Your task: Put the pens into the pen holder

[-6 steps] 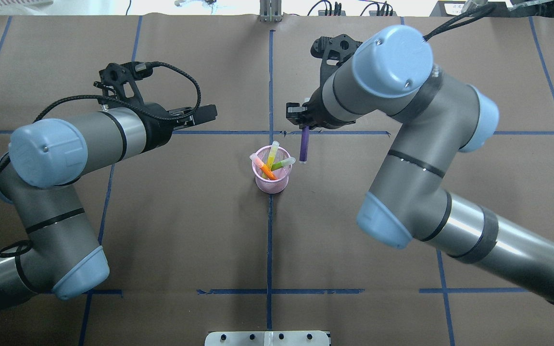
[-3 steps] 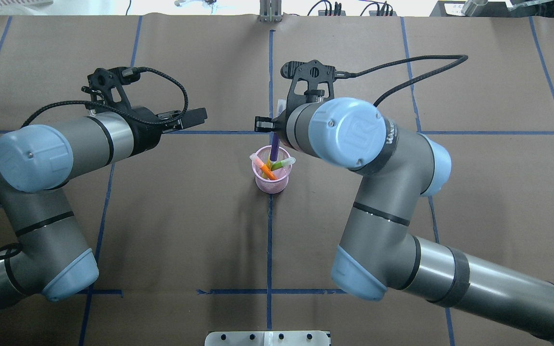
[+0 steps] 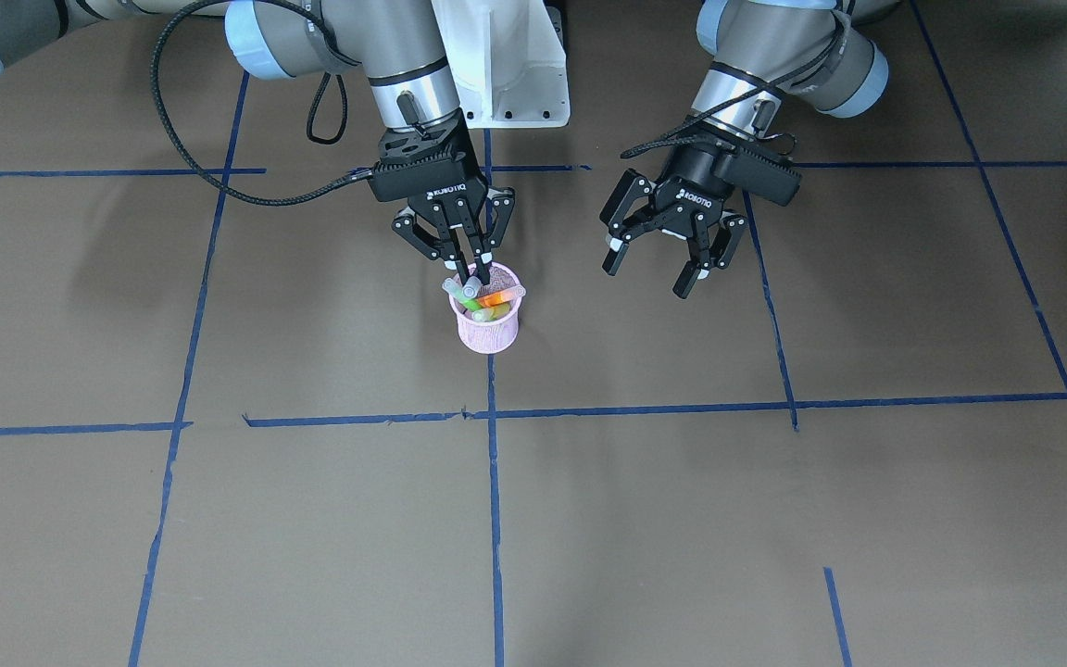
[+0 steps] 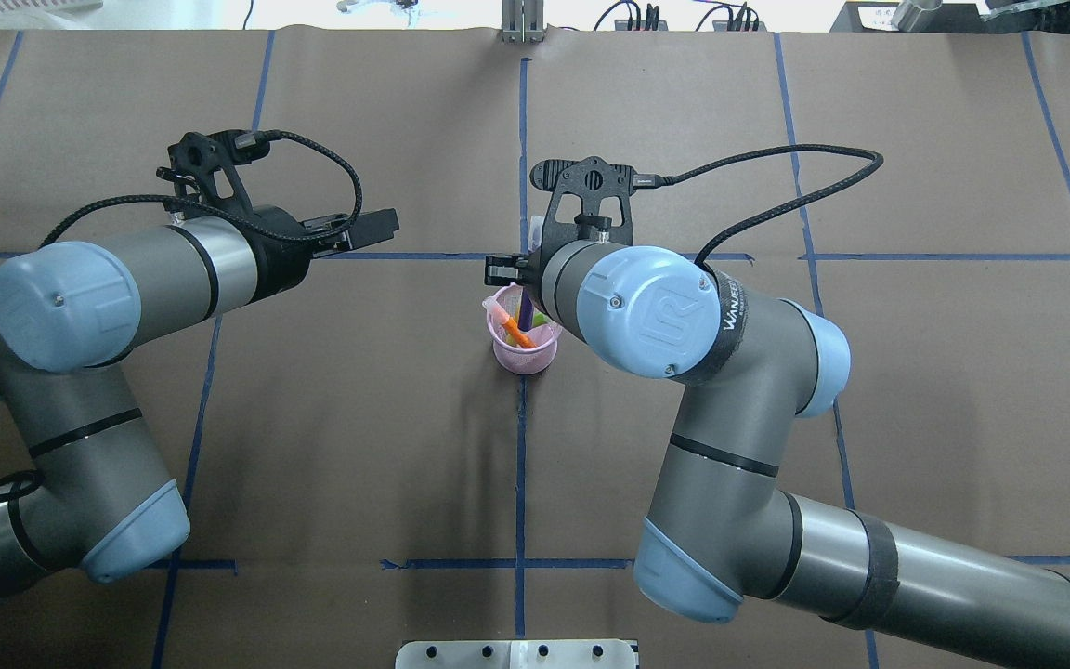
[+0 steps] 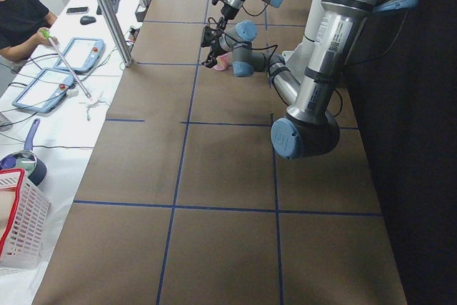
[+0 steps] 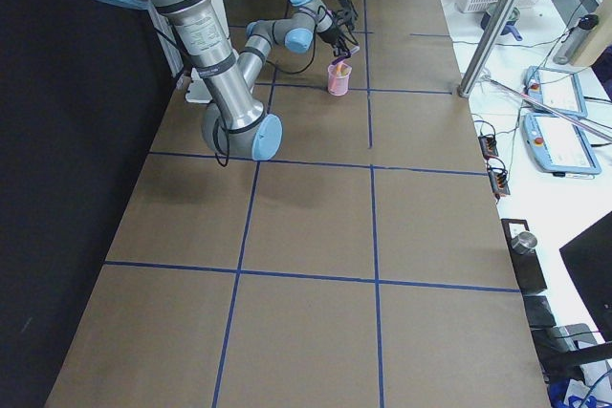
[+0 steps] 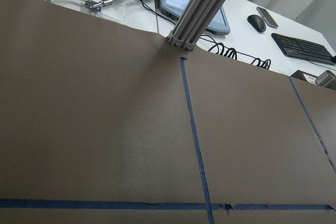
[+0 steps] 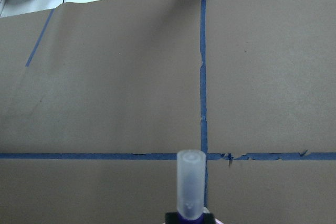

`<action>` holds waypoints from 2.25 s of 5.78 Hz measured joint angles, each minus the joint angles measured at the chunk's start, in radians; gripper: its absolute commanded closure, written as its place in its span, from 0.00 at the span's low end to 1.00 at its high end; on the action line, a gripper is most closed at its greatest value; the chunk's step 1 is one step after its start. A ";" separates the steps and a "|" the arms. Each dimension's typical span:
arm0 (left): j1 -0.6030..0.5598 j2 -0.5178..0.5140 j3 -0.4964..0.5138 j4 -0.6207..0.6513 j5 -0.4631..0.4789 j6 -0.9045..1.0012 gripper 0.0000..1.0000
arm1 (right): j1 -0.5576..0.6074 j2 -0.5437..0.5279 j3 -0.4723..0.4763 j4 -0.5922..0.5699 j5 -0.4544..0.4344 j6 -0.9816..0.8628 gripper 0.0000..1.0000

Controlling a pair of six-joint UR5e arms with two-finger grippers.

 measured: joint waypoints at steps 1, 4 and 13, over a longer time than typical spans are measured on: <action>-0.001 0.000 0.000 0.001 0.000 0.000 0.00 | -0.003 0.000 -0.003 0.000 -0.009 0.000 0.27; -0.001 -0.001 0.001 0.001 0.000 0.000 0.00 | -0.007 -0.004 -0.004 -0.006 -0.037 0.001 0.24; -0.582 0.215 0.022 0.396 -0.677 0.828 0.00 | 0.620 -0.364 0.148 -0.164 0.757 -0.461 0.26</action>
